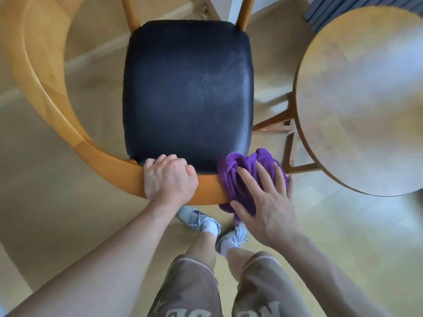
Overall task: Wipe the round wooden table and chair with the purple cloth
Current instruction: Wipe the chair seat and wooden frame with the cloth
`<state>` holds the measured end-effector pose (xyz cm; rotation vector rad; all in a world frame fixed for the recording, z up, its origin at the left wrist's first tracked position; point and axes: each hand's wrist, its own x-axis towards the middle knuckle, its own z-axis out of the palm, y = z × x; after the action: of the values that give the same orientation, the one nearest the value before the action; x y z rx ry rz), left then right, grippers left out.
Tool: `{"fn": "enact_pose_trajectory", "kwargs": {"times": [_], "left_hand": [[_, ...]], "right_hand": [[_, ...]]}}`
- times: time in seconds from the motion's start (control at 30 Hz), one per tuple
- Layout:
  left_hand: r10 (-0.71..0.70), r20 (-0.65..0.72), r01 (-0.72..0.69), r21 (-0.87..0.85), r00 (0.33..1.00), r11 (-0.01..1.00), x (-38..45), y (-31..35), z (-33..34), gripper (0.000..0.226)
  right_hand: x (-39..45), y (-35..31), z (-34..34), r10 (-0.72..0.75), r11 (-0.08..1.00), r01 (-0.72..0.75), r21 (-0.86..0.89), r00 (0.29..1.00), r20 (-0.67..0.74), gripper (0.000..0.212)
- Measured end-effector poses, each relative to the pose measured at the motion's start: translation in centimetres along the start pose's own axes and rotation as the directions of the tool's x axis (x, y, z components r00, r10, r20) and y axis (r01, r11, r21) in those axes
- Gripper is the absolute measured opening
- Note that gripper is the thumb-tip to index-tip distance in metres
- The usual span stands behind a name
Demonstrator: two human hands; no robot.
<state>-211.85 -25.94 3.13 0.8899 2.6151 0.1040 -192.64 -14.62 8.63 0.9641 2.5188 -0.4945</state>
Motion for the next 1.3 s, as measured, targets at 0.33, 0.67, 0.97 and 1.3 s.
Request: {"fn": "enact_pose_trajectory", "kwargs": {"times": [0.33, 0.67, 0.97, 1.3], "left_hand": [[-0.015, -0.044, 0.015, 0.003, 0.999, 1.0, -0.3, 0.0, 0.4, 0.032], [-0.022, -0.123, 0.021, -0.005, 0.992, 1.0, -0.2, -0.3, 0.9, 0.032], [0.098, -0.098, -0.096, 0.022, 0.99, 0.995, 0.2, -1.1, 1.5, 0.033], [0.574, 0.158, -0.588, 0.057, 0.803, 0.807, 2.4, -7.0, -1.8, 0.056]], "right_hand": [[0.4, -2.7, 5.1, 0.118, 0.978, -0.032, 0.205, 0.899, -0.423, 0.053], [2.6, 0.0, 3.1, 0.454, 0.813, -0.244, 0.529, 0.835, -0.312, 0.047], [1.4, -2.9, 6.4, 0.283, 0.924, -0.08, 0.374, 0.801, -0.527, 0.04], [3.5, -7.6, 5.8, 0.711, 0.695, -0.462, 0.551, 0.554, -0.433, 0.044]]}}
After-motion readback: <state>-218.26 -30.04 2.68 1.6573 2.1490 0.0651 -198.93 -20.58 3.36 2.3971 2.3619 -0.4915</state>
